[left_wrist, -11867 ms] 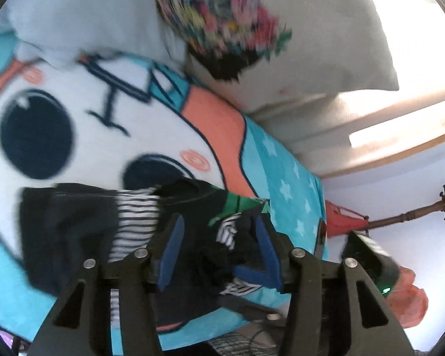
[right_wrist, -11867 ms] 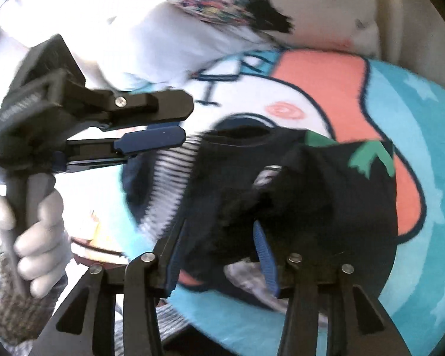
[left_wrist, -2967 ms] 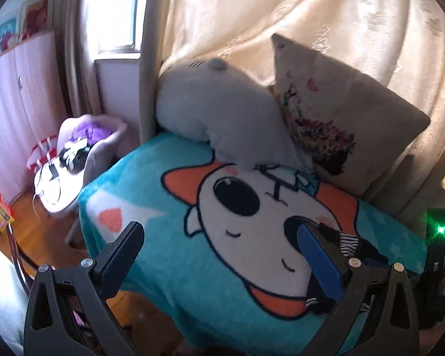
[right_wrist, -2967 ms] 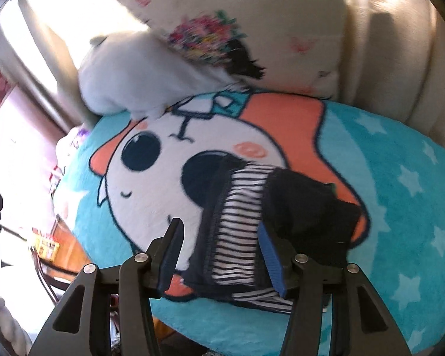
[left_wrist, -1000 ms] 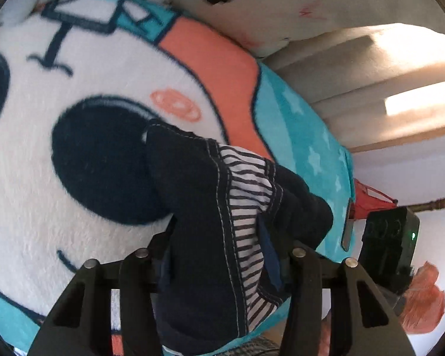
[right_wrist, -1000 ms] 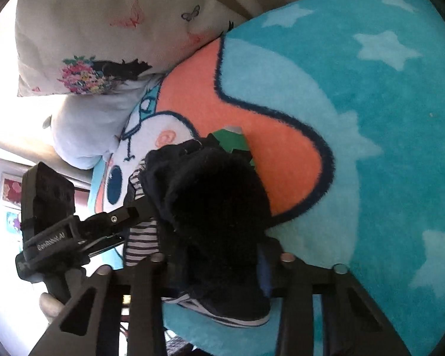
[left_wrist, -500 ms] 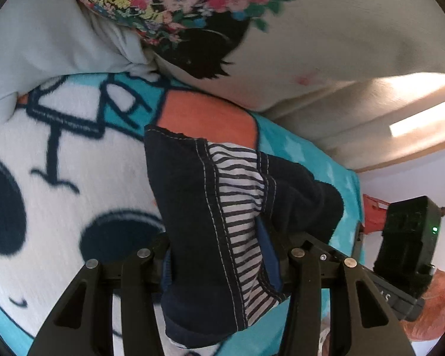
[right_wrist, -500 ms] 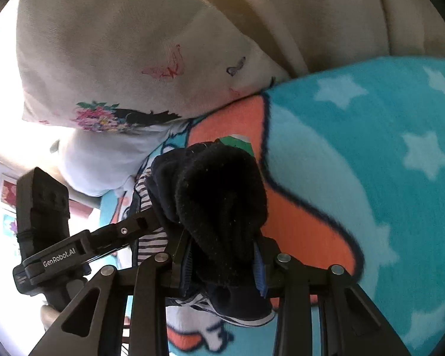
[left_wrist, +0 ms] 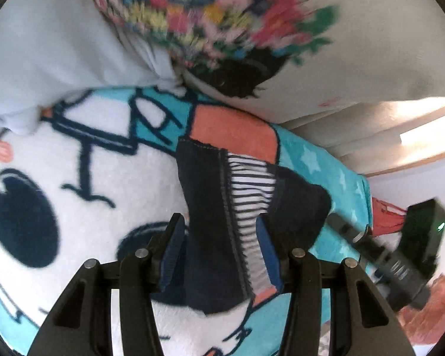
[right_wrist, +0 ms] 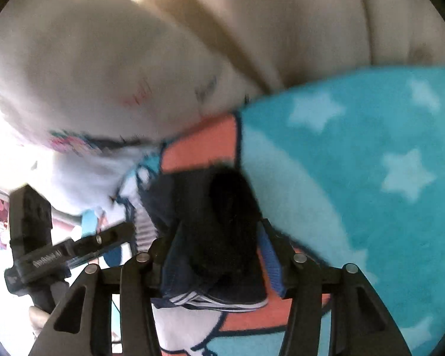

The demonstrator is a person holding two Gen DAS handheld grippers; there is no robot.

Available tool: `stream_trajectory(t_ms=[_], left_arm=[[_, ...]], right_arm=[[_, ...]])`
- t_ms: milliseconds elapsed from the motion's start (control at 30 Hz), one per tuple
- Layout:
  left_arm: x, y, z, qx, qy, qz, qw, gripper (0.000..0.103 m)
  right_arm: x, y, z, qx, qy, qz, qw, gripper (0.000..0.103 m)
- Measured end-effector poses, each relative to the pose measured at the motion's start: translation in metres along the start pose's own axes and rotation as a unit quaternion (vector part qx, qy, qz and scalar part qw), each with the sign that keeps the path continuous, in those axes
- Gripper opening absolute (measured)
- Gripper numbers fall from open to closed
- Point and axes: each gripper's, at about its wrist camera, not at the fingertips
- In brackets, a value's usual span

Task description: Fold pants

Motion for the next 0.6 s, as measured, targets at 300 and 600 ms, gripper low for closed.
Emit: stream_trajectory(t_ms=[300,600], left_arm=[[-0.014,-0.036,-0.038,0.022,-0.018,0.021,0.9994,0.048],[-0.013,-0.018,-0.047,0.003,-0.011,0.042,0.999,0.048]], right_arm=[[0.001,-0.003,0.018,0.024,-0.067,0.175,0.982,0.055],[-0.02,-0.011,0.0,0.024,-0.092,0.123,0.988,0.054]])
Point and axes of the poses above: each gripper's, at about its wrist camera, not at the fingertips, and y roughly against the way its jaws point, x to its left, z to its top, and after that the axes turned 9 degrees about x, right-handed
